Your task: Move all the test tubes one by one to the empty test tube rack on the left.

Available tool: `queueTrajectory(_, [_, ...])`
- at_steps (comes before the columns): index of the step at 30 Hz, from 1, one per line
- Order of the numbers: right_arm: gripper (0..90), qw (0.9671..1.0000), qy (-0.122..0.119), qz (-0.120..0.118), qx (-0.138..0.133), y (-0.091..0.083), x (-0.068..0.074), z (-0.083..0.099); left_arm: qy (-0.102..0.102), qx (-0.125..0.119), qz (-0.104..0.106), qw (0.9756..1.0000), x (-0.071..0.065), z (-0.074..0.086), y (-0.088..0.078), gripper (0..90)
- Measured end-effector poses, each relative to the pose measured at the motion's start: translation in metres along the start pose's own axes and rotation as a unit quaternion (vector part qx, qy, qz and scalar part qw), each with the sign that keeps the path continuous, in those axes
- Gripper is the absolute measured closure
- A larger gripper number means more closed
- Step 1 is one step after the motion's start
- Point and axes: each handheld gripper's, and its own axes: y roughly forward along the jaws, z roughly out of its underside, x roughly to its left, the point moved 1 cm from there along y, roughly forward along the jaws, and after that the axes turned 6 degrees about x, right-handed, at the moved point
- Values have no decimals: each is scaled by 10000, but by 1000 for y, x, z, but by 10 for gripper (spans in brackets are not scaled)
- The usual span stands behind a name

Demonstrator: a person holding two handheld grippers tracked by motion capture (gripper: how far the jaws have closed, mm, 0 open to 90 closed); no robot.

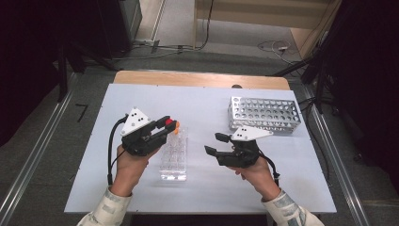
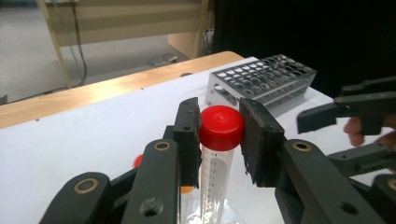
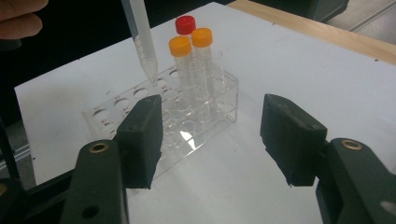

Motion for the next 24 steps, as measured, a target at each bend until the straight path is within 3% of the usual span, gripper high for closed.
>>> queueTrajectory(5, [357,10000,7,14,18,2,-1,1,-65,-45,-191,9998,7,0,3,700])
queueTrajectory(12, [256,9999,90,109,83,5,-3,1,-91,-56,-390,9992,13,1,9,700])
queueTrajectory(24, [247,9998,70,131,107,6,-3,2,-61,-39,-582,9983,15,6,16,699])
